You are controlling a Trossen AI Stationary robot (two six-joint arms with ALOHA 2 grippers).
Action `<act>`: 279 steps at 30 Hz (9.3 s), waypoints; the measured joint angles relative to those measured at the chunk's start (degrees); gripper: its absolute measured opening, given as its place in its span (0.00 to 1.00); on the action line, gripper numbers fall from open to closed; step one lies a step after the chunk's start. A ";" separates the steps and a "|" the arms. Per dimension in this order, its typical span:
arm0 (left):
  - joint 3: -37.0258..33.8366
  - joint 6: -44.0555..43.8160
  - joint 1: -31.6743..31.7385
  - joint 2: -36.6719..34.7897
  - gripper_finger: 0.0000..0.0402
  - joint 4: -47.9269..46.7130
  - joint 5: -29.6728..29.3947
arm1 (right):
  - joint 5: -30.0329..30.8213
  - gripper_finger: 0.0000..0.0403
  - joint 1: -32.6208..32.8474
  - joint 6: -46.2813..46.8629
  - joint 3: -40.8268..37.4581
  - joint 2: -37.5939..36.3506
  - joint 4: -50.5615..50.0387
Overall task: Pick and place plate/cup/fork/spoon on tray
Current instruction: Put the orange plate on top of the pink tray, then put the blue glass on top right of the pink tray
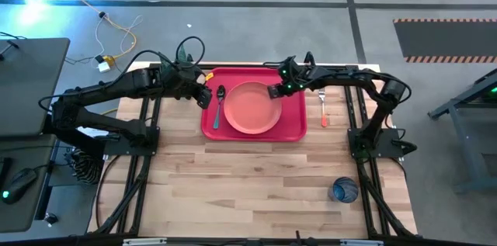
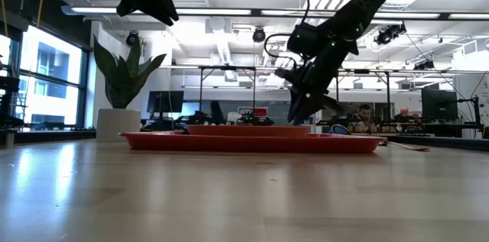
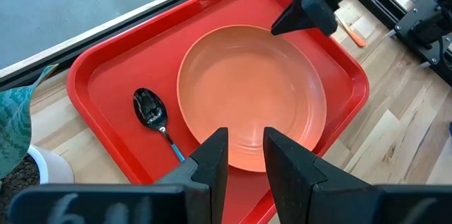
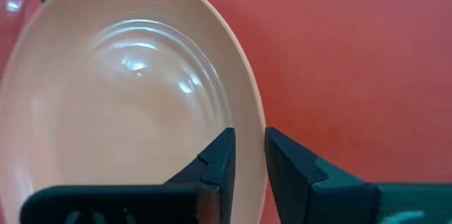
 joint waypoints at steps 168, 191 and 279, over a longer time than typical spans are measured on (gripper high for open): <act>0.00 -9.01 -8.74 -0.02 0.35 9.22 3.95 | 3.64 0.36 78.60 9.98 -0.02 -24.84 -55.84; 0.00 -9.01 -8.74 -0.02 0.35 8.70 3.93 | 3.82 0.21 78.33 10.03 -0.02 -17.99 -54.10; 0.00 16.95 4.55 0.00 0.35 16.56 -24.50 | 5.00 0.00 -19.37 -30.50 38.31 -10.16 -38.89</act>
